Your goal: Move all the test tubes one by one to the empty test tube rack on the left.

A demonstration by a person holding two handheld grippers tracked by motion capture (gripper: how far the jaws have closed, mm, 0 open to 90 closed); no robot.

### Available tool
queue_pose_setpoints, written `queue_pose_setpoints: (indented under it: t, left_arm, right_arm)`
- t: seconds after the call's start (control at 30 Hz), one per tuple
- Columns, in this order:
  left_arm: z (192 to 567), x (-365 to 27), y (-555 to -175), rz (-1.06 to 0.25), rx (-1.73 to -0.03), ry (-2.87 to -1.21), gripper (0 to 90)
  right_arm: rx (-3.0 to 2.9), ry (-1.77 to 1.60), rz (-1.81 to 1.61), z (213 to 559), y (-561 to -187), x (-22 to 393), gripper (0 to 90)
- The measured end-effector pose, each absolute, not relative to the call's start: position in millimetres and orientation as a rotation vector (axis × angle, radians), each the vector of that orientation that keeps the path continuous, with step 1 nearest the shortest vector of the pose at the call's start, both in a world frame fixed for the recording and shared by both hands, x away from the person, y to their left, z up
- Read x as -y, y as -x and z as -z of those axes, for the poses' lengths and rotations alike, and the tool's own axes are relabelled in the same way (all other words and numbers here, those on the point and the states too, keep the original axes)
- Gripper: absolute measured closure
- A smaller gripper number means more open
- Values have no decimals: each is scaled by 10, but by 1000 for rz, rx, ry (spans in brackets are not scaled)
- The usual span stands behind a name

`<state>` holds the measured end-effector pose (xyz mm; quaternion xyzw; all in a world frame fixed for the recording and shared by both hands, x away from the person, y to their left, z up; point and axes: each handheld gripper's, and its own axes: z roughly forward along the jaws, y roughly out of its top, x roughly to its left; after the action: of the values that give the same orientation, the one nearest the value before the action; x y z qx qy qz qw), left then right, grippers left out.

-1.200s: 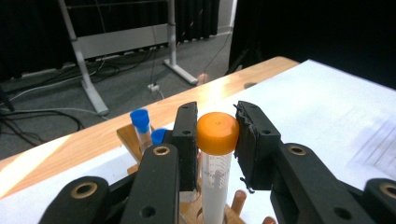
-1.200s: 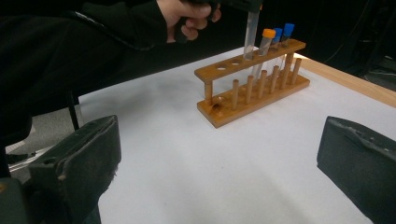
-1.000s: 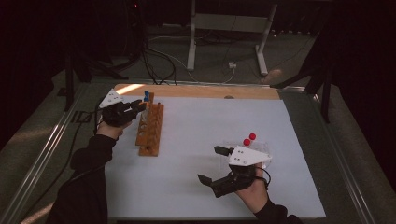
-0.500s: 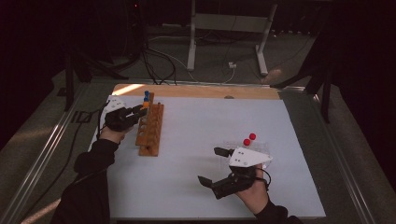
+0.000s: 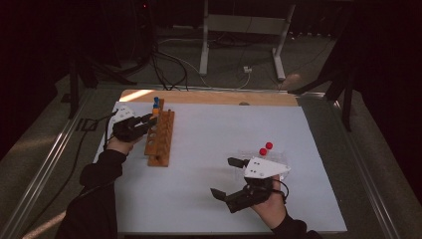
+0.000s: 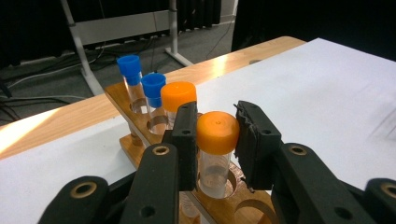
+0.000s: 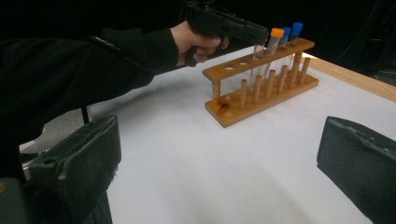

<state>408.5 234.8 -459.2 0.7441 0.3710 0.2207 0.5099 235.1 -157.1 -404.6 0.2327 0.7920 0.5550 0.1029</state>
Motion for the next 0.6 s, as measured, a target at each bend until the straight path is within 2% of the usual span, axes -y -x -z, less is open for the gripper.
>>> queue_pose_setpoints:
  t: [0.13, 0.2, 0.33, 0.53, 0.6]
  left_arm:
    - [4580, -2357, -4083, -529, -910, -1793, 700]
    - [4566, -2361, -4069, -525, -911, -1795, 642]
    - [4487, -2395, -3996, -510, -893, -1773, 502]
    - [4286, -2428, -3821, -456, -842, -1753, 169]
    - [4228, -2432, -3734, -449, -813, -1745, 138]
  right_arm:
    - [-2343, -692, -1641, 4033, -2359, 1576, 0]
    - [-2344, -690, -1648, 4022, -2360, 1579, 0]
    - [-2288, -641, -1700, 3982, -2354, 1610, 0]
    - [-2154, -581, -1724, 3864, -2342, 1707, 0]
    - [-2141, -593, -1701, 3812, -2360, 1755, 0]
